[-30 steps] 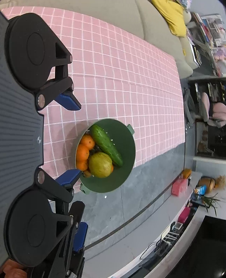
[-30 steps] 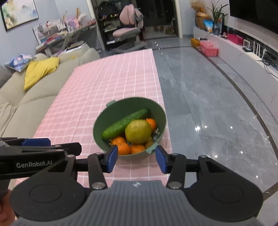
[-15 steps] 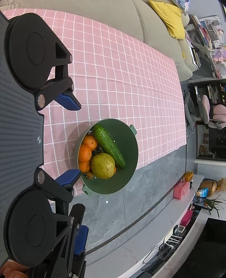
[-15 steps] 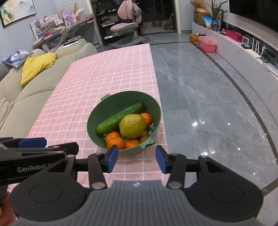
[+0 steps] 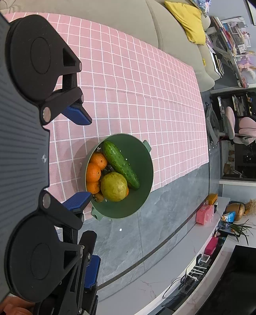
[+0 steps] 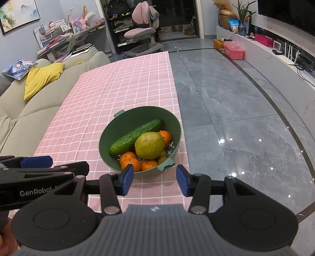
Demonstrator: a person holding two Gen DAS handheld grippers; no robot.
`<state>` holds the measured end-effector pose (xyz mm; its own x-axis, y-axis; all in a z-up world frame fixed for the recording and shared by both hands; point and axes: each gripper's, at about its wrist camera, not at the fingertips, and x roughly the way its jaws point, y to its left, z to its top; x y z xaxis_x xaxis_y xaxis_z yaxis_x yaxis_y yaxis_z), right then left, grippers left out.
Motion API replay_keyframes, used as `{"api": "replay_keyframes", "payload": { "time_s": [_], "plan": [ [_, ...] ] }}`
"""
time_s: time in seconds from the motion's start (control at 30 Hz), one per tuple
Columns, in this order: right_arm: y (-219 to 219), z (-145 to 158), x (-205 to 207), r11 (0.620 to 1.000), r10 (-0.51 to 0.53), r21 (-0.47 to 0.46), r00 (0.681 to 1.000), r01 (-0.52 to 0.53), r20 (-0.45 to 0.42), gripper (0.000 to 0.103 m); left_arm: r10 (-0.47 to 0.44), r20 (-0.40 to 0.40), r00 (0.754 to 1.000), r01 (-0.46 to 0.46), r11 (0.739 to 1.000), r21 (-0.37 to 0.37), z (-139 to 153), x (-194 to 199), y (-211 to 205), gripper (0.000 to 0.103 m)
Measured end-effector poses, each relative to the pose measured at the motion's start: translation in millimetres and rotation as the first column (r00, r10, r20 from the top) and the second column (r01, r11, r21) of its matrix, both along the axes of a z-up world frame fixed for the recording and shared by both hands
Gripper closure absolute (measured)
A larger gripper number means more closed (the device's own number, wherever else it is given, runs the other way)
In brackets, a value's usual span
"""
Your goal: Organize fruits
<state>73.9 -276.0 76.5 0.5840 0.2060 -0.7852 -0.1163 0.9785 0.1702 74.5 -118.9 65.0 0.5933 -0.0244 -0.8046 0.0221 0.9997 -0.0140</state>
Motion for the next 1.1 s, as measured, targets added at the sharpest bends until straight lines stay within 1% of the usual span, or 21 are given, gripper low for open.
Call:
{"api": "replay_keyframes", "payload": {
  "time_s": [1.1],
  "plan": [
    [-1.8,0.3,0.2,1.0,-0.001,-0.002,1.0,0.001,0.0,0.058,-0.01,0.005,1.0,0.01,1.0,-0.004,2.0,-0.4,-3.0,0.013]
  ]
}}
